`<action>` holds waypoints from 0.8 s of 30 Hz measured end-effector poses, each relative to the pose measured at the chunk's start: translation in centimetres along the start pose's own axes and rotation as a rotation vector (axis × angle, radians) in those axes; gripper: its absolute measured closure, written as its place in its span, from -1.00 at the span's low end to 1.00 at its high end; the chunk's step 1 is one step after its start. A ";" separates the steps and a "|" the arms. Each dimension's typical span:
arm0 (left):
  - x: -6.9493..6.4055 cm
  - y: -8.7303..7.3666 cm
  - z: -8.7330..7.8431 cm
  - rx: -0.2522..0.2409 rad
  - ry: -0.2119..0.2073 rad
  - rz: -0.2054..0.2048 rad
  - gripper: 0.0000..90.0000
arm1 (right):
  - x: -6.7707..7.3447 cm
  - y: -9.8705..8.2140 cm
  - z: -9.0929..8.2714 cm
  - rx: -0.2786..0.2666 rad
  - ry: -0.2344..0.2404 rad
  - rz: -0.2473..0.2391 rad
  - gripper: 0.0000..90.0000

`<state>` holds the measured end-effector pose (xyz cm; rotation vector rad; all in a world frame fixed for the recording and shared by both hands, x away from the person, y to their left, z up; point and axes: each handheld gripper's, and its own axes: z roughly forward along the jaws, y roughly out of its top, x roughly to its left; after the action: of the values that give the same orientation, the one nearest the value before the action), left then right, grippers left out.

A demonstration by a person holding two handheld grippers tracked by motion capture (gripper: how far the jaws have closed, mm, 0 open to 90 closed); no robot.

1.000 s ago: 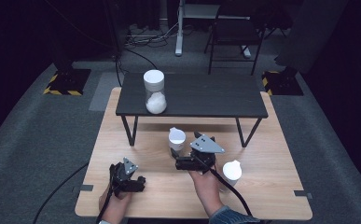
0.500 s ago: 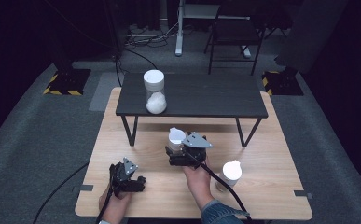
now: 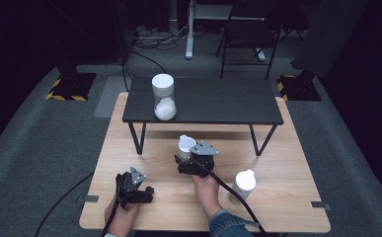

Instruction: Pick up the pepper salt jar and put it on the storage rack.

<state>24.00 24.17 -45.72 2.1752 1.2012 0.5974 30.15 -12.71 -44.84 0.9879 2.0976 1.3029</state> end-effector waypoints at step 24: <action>0.0 0.0 0.0 0.000 0.000 0.000 -0.86 | -0.3 1.9 -2.8 0.034 0.020 -0.017 -0.33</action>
<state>24.00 24.16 -45.71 2.1754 1.2014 0.5975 28.98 -13.96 -41.95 0.9732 2.1454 1.2772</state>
